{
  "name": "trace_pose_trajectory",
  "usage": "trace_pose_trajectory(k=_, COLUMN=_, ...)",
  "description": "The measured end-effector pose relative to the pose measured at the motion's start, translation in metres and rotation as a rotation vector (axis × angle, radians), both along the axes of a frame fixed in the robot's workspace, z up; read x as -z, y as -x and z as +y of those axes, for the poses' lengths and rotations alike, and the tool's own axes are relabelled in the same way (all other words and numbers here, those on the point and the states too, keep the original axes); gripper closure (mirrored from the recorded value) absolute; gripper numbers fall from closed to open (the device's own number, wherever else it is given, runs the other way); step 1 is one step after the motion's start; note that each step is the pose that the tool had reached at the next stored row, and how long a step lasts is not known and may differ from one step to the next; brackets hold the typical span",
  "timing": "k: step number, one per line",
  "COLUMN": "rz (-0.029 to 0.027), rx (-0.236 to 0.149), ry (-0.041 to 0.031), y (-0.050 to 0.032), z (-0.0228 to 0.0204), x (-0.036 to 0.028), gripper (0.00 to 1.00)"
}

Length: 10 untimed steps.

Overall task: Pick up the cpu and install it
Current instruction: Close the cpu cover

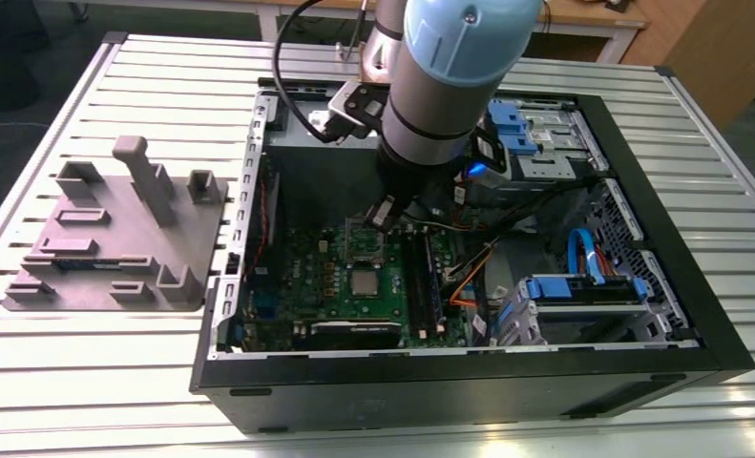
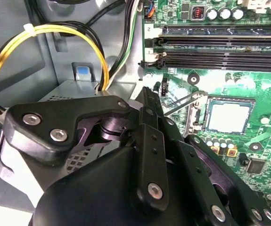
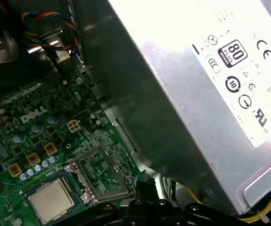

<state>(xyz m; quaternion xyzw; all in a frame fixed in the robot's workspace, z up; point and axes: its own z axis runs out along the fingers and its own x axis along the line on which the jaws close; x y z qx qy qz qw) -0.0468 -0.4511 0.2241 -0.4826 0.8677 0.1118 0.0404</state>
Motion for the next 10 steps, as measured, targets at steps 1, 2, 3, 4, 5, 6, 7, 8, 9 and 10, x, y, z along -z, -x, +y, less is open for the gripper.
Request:
trace_pose_trajectory(k=1, rz=0.0, rx=-0.001, ry=0.0009, y=0.0001, z=0.0, x=-0.0007, gripper=0.89)
trace_pose_trajectory(k=2, rz=-0.0001, rx=-0.001, ry=0.0011, y=0.0003, z=0.0, x=-0.0015, gripper=0.89)
trace_pose_trajectory(k=3, rz=-0.0002, rx=-0.002, ry=0.0012, y=0.0005, z=0.0001, x=-0.0024, gripper=0.89)
trace_pose_trajectory(k=4, rz=-0.0002, rx=-0.002, ry=0.0015, y=0.0007, z=0.0, x=-0.0033, gripper=0.89)
trace_pose_trajectory(k=5, rz=-0.0001, rx=-0.003, ry=0.0017, y=0.0008, z=0.0001, x=-0.0042, gripper=0.89)
trace_pose_trajectory(k=6, rz=-0.0001, rx=-0.003, ry=0.0018, y=0.001, z=0.0001, x=-0.005, gripper=0.89)
trace_pose_trajectory(k=7, rz=-0.0001, rx=-0.004, ry=0.0021, y=0.0011, z=0.0, x=-0.0057, gripper=0.89)
trace_pose_trajectory(k=8, rz=-0.0001, rx=-0.005, ry=0.0024, y=0.0013, z=0.0001, x=-0.0062, gripper=0.89)
trace_pose_trajectory(k=9, rz=-0.0002, rx=-0.005, ry=0.0025, y=0.0014, z=0.0001, x=-0.0067, gripper=0.89)
trace_pose_trajectory(k=10, rz=-0.0002, rx=-0.006, ry=0.0024, y=0.0015, z=0.0001, x=-0.007, gripper=0.89)
